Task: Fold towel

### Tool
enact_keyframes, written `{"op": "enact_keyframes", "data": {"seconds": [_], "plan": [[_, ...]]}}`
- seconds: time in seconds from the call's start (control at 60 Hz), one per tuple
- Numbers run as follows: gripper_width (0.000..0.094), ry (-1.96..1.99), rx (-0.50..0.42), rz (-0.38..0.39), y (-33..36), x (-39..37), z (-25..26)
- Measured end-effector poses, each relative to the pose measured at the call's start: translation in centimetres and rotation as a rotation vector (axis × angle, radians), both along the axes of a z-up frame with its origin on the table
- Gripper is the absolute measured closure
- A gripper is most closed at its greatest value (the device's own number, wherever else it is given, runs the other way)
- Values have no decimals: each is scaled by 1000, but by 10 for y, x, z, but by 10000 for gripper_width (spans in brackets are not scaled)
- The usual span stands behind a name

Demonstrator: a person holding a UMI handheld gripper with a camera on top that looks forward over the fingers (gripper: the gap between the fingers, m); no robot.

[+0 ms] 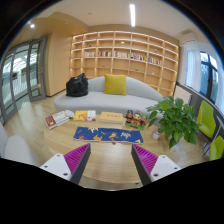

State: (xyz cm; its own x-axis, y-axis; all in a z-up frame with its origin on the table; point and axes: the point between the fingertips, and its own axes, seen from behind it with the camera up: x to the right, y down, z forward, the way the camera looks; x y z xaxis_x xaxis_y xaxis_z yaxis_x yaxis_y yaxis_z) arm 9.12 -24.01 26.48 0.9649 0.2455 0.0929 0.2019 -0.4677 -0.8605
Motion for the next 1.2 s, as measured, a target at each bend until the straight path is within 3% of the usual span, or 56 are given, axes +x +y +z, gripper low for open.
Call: {"op": "enact_keyframes", "data": {"seconds": [0.183,0.317,0.533,0.75,0.983,1.2], "plan": [[88,-41,-49,-6,-21,-9,4],[85,-63,-87,9,-4,-23,-49],[84,-10,-181,138,0,-113,-138],[83,70,-153,228,66,-234,-189],[82,45,-93,181,186,-299,-236],[93,18,-122,94,249,-307,-276]]}}
